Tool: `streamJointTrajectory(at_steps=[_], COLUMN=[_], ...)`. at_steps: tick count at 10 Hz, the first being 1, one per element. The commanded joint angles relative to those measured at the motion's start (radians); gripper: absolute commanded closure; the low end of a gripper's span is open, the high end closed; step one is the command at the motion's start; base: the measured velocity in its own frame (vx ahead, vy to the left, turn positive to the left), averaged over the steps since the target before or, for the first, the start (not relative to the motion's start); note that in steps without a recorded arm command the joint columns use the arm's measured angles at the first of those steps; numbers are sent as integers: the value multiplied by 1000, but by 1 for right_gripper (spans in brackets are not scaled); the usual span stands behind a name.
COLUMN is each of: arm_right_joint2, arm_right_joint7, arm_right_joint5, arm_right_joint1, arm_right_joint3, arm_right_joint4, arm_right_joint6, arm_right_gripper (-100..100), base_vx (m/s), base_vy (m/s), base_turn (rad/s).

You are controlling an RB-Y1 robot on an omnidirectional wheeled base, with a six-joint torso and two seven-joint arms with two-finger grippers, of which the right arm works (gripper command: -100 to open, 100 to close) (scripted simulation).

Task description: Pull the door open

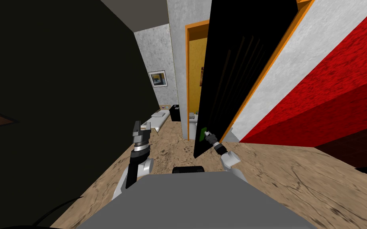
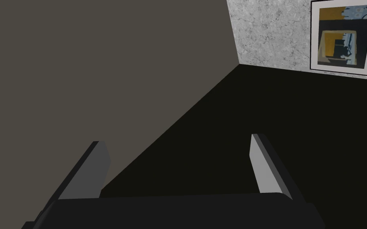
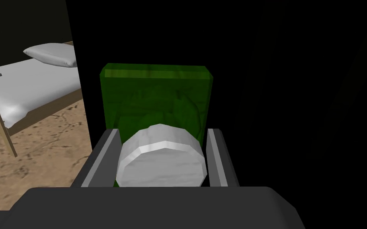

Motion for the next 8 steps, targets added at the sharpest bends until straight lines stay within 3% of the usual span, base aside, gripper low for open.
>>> streamJointTrajectory(at_steps=[1, 4, 8], arm_right_joint2=[-1, -1, -36], arm_right_joint7=[0, 0, -70], arm_right_joint5=[0, 0, 32], arm_right_joint1=[1, 1, -9], arm_right_joint3=[-1, -1, 48], arm_right_joint4=[0, 0, 5], arm_right_joint6=[-1, -1, 45], arm_right_gripper=[100, 100, 100], base_vx=[-11, -2, -178], base_vy=[-18, -3, -87], base_turn=[13, 1, 19])
